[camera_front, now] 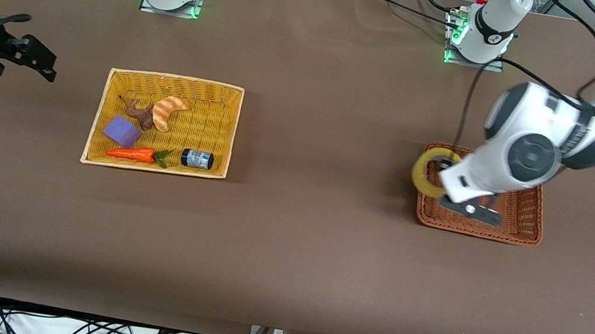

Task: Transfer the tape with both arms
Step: 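Lower the tape into the brown basket with the left gripper while the right gripper retracts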

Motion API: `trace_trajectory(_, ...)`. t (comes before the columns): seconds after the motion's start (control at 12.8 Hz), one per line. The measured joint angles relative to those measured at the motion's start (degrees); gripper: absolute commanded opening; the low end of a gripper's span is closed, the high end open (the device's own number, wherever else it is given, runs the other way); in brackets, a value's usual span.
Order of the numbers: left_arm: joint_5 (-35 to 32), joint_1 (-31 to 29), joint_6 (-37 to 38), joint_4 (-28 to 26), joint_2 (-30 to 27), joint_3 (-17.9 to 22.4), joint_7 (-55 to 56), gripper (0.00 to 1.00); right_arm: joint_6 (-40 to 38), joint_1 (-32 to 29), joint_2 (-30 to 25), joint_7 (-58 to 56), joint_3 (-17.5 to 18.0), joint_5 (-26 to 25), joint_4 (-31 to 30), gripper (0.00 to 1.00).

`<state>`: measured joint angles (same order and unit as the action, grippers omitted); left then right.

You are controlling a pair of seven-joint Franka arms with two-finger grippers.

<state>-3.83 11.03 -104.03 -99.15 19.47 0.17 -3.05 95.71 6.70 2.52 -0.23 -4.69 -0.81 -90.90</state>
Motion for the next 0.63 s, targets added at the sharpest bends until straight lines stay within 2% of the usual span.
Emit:
trace_trajectory(0.16,0.1,-0.5,-1.4,-1.9,0.5,4.3,-7.2,0.0,0.0,0.0,0.0,0.0,-0.1,0.0,0.1,1.0)
trace_trajectory(0.31,0.2,-0.5,-6.5,-5.0,1.1,7.5,-12.8,0.0,0.0,0.1,0.1,0.0,0.1,0.0,0.1,1.0)
trace_trajectory(0.63,0.2,-0.4,-21.9,-14.5,1.6,9.3,-15.6,0.0,0.0,0.1,0.1,0.0,0.2,0.0,0.1,1.0)
